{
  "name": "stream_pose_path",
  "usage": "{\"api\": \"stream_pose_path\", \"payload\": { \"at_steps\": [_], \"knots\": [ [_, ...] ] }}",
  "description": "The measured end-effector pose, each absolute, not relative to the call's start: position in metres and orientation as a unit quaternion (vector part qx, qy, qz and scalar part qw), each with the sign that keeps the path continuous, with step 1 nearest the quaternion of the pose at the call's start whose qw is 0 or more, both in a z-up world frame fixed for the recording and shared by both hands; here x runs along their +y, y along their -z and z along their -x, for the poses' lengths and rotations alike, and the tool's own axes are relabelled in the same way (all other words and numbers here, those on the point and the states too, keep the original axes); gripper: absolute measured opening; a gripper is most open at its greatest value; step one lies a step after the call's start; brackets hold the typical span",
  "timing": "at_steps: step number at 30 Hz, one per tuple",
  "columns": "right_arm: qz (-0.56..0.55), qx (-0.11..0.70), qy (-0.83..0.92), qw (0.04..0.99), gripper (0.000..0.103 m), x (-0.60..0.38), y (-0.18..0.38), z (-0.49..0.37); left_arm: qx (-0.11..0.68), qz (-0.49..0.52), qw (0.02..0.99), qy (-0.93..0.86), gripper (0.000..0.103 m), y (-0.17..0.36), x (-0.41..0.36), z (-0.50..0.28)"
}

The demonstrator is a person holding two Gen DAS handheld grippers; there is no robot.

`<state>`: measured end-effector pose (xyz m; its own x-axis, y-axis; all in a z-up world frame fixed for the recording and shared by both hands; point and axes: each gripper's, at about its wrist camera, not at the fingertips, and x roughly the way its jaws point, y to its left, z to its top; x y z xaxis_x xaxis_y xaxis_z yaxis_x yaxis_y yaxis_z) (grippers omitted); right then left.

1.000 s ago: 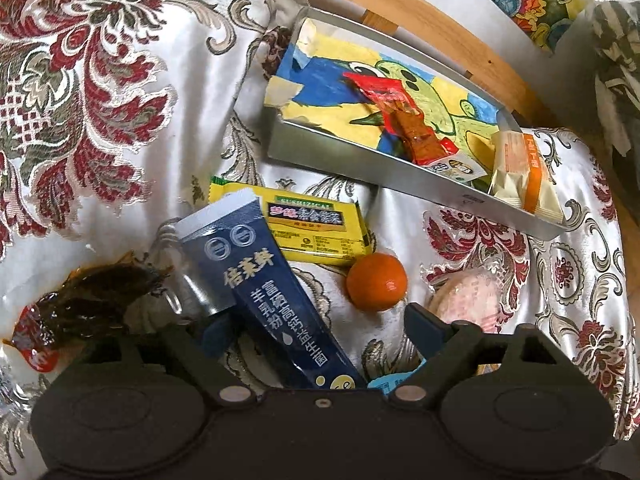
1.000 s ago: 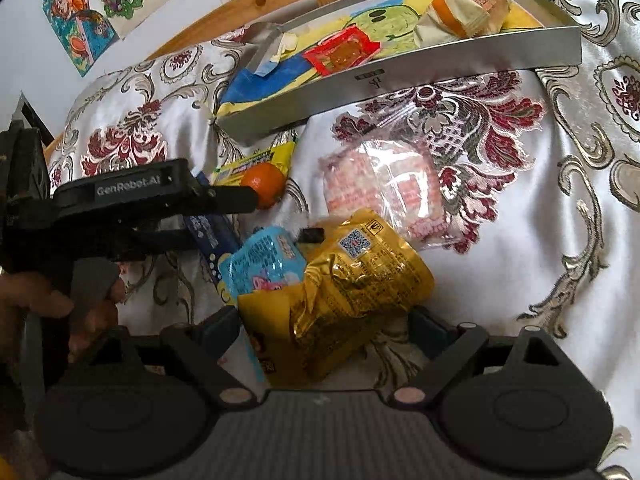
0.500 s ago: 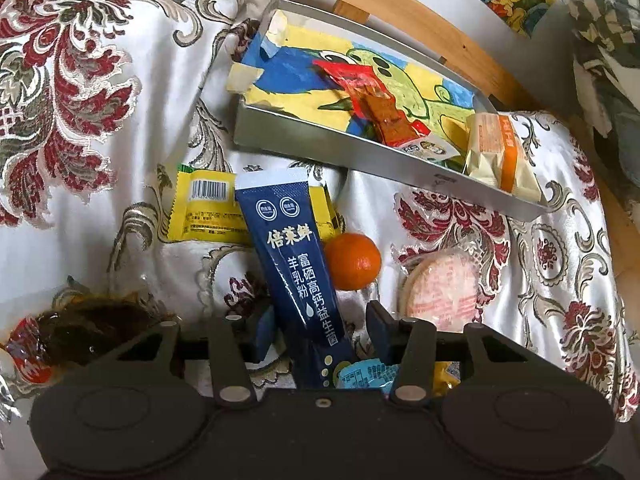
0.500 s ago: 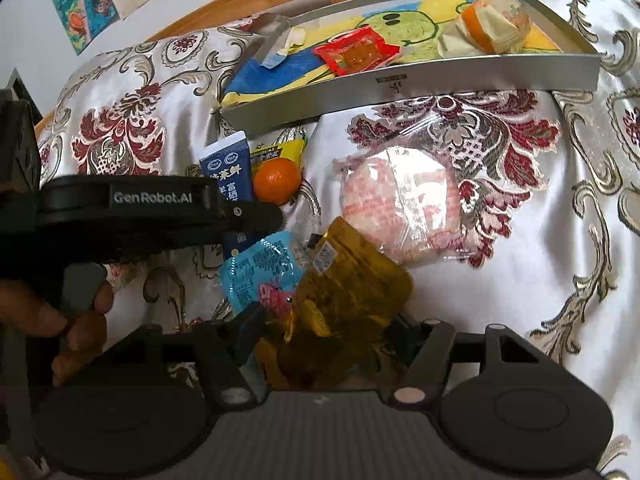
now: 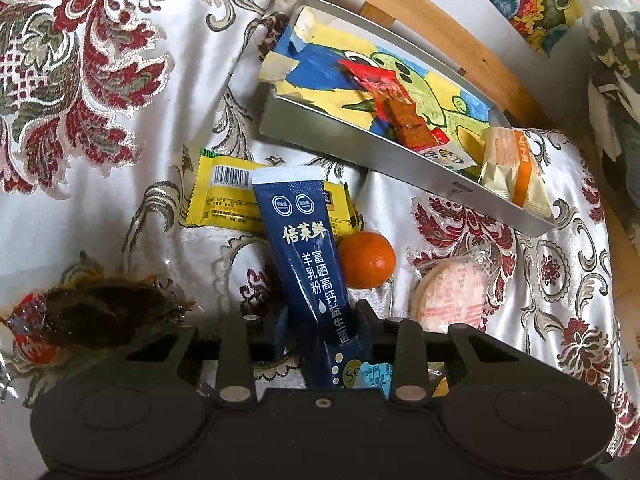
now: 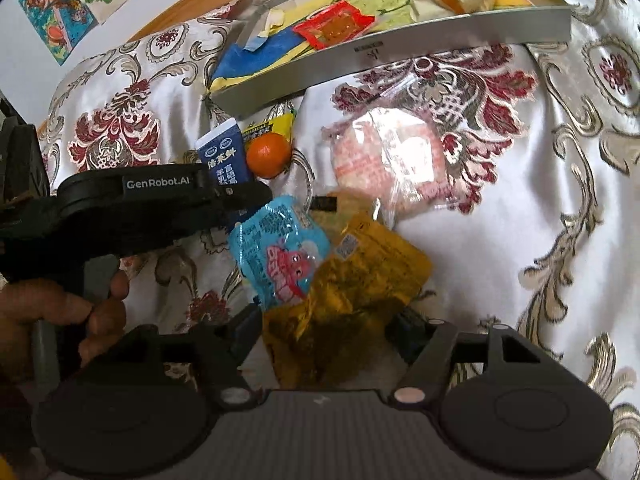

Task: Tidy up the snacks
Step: 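Lift the blue stick with the left tool while the right tool carries the gold pouch toward the tray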

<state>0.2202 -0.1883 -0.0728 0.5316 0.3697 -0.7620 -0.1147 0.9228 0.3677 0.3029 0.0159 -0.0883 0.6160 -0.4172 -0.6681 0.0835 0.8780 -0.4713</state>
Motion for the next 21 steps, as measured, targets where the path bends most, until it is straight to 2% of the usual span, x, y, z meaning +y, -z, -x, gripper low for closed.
{"api": "stream_pose_path", "payload": {
  "at_steps": [4, 8, 11, 21],
  "knots": [
    [-0.126, 0.470, -0.147, 0.861, 0.070, -0.188, 0.072, -0.218, 0.409, 0.197, 0.879, 0.145, 0.032, 0.086, 0.016, -0.301],
    [-0.101, 0.460, -0.146, 0.870, 0.047, -0.183, 0.070, -0.214, 0.403, 0.194, 0.882, 0.146, 0.030, 0.083, 0.017, -0.298],
    [-0.093, 0.448, -0.149, 0.877, 0.039, -0.180, 0.068, -0.210, 0.399, 0.196, 0.884, 0.142, 0.028, 0.081, 0.019, -0.296],
    [-0.037, 0.380, -0.169, 0.909, 0.028, -0.169, 0.058, -0.202, 0.367, 0.206, 0.898, 0.129, 0.021, 0.065, 0.029, -0.287]
  ]
}}
